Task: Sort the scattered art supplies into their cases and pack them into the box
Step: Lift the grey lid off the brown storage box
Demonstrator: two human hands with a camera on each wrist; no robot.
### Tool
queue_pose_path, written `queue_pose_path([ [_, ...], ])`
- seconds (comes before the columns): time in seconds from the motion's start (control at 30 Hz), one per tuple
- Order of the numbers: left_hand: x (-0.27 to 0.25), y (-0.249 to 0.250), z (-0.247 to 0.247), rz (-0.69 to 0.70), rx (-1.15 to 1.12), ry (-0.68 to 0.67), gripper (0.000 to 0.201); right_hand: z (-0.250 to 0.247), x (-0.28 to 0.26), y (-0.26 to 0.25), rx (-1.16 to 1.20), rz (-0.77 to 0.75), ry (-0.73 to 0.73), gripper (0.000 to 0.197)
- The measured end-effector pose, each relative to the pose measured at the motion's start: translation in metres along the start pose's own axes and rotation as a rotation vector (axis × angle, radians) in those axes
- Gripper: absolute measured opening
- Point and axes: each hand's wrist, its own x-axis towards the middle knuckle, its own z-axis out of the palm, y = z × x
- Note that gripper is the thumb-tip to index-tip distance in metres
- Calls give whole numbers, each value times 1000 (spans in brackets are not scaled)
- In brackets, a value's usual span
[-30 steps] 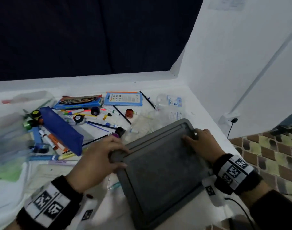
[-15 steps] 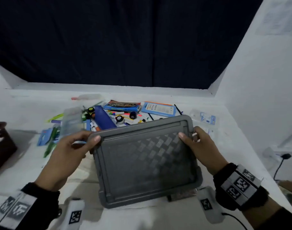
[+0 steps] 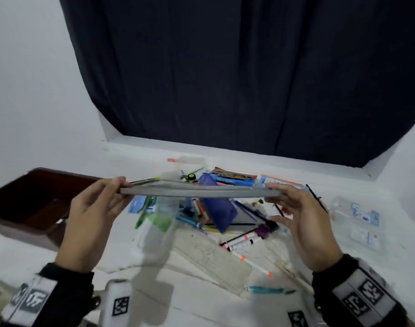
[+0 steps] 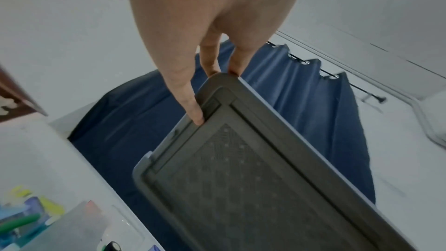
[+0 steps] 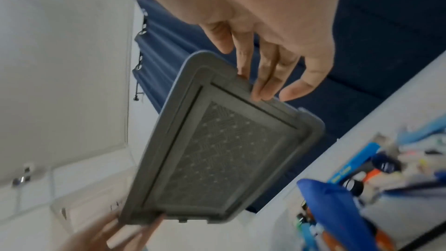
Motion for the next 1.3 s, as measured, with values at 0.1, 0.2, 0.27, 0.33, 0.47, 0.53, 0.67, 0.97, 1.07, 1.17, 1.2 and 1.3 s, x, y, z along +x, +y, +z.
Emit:
queue_pose_path([
  [0.1,18,0,-35,-58,-1,13,28,32,1,8,-86,-46,-35,30],
  [0.2,39,1,-77,-125,14,-41,51,66,4,20,-175,-132,-51,17],
  [0.27,51,6,-106,-109,146,-127,64,91,6,28,-179,-127,-73,19],
  [0.33,65,12,-131,-90,288,-188,73,120,7,39,-211,-124,-78,33],
  [0.47,100,23,-177,-76,461,-195,85,185,8,59,-294,-127,-43,59],
  [0.53,116,30,-195,-52,483,-193,82,216,9,69,-302,-148,-13,62],
  [0.67,144,39,-221,-25,450,-249,64,274,14,78,-221,-147,36,54],
  [0.97,228,59,-259,51,422,-345,67,367,51,47,-133,-86,-50,23],
  [1.07,259,56,-274,27,445,-334,67,390,71,49,-196,-50,-147,27],
  [1.17,289,53,-291,-12,504,-348,59,412,95,58,-240,26,-211,26],
  [1.2,299,51,-300,-29,533,-352,57,418,103,62,-242,63,-227,28],
  [1.3,326,47,-321,-111,557,-343,57,435,121,73,-245,182,-284,29],
])
